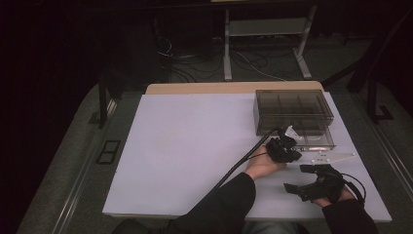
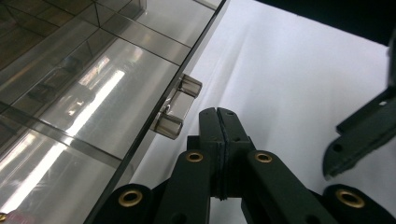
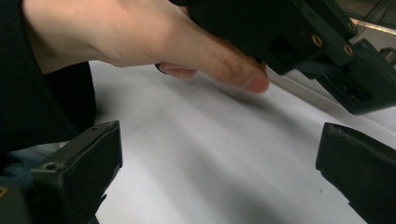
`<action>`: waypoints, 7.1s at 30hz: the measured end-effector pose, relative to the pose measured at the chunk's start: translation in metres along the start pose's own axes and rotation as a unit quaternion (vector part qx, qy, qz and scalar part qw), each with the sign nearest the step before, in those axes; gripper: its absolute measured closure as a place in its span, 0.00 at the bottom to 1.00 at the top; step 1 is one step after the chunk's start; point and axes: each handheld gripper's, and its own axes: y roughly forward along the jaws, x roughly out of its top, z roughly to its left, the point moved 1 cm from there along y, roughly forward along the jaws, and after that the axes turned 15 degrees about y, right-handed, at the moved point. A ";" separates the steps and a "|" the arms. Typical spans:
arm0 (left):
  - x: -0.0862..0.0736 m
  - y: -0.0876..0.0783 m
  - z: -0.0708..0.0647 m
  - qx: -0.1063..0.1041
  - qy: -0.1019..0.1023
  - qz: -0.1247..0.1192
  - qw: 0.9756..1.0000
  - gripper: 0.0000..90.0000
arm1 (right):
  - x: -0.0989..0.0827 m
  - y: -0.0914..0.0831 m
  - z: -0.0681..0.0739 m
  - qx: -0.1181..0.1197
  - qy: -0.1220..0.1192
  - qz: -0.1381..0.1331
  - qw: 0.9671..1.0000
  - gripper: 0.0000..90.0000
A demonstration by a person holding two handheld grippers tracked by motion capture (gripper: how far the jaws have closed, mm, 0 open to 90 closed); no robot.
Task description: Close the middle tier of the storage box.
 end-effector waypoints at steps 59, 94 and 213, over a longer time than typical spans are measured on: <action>0.001 -0.001 0.029 0.039 -0.011 -0.004 0.999 0.99 | 0.000 0.003 0.001 0.002 -0.001 0.008 1.000 0.00; 0.000 0.003 0.051 0.059 -0.041 -0.028 0.997 0.99 | 0.001 0.003 0.001 0.008 0.001 0.006 1.000 0.00; -0.063 -0.189 0.020 0.082 -0.031 -0.051 0.995 0.00 | 0.006 0.004 0.003 0.000 -0.004 -0.008 1.000 0.00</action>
